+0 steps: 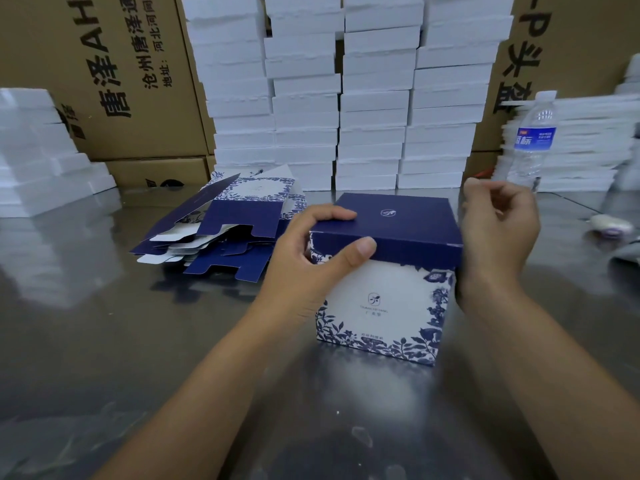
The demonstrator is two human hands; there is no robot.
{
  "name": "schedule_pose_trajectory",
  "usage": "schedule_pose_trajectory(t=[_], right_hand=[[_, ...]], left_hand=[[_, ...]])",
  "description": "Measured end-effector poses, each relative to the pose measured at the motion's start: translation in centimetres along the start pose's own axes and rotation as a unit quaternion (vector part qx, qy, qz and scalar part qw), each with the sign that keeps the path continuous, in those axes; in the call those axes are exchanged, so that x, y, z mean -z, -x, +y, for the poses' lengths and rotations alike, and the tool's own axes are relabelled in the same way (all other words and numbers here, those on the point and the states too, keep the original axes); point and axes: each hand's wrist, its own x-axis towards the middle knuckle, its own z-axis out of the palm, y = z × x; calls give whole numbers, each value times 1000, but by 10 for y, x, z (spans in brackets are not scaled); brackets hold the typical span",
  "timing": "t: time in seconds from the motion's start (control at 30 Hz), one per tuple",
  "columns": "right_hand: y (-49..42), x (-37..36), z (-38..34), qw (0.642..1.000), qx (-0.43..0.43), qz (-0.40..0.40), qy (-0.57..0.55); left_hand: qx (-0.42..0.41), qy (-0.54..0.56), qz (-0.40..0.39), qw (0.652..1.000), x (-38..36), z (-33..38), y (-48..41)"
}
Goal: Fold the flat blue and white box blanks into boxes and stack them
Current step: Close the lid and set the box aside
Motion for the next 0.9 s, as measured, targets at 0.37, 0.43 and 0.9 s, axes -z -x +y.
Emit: schedule_pose_trajectory(t=[0.37, 0.43, 0.9], right_hand=[[32, -4, 18, 878, 294, -306, 223], [33, -5, 21, 880, 298, -299, 217], [41, -9, 15, 921, 217, -298, 126]], left_hand=[[-231, -285, 118, 923, 11, -17, -10], [-222, -262, 122, 931, 10, -15, -11], [-212, -253, 130, 935, 12, -11, -14]])
